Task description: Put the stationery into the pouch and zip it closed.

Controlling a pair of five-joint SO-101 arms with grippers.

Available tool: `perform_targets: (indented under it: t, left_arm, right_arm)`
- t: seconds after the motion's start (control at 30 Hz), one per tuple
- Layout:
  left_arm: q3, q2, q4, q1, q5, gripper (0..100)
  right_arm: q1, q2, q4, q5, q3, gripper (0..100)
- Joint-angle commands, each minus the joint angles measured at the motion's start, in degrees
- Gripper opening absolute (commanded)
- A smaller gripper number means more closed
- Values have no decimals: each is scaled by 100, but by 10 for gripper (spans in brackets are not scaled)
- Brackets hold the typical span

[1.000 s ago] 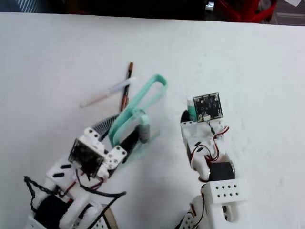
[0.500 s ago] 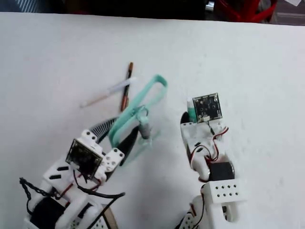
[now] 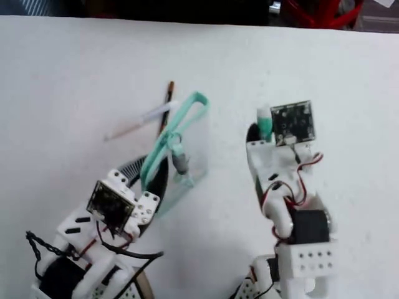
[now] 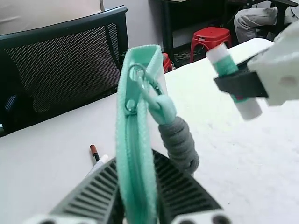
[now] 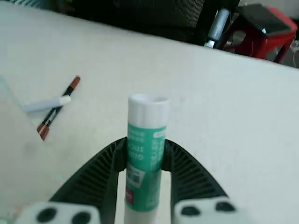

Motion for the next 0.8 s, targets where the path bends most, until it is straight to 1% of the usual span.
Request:
perform_targets:
  t: [0.0,0.07,0.13,0.23,0.3,0.37,0.5,0.53,0.63,0.77]
  left_arm:
    - [-88,31,-44,-57,-18,42]
    - [18,31,-176,-57,-18,42]
    - [105,31,-273,-57,-18,45]
    - [149,31,-316,-57,-18,46]
    - [114,31,-316,-57,-18,46]
    - [105,31,-281,-57,-18,61]
    - [123,31,-185,-57,35,181]
    - [123,31,-167,-57,35,196]
    - [114,31,-158,-57,35,183]
    - [123,31,-158,-57,35,181]
  right_arm:
    - [-286,-40,426,-35,-1943,18]
    - [-725,-31,576,-35,-2681,18]
    - [-1314,-31,593,-26,-3165,18]
    - [-2026,-22,453,-9,-3349,18]
    - [-2264,92,338,-9,-3349,18]
    - [-2325,338,154,-9,-3349,18]
    - [-2343,1015,-286,-35,-3385,18]
    - [-2343,1147,-382,-9,-3385,18]
    - [-2299,1446,-646,-35,-3385,18]
    - [-2448,1473,-646,-53,-3385,18]
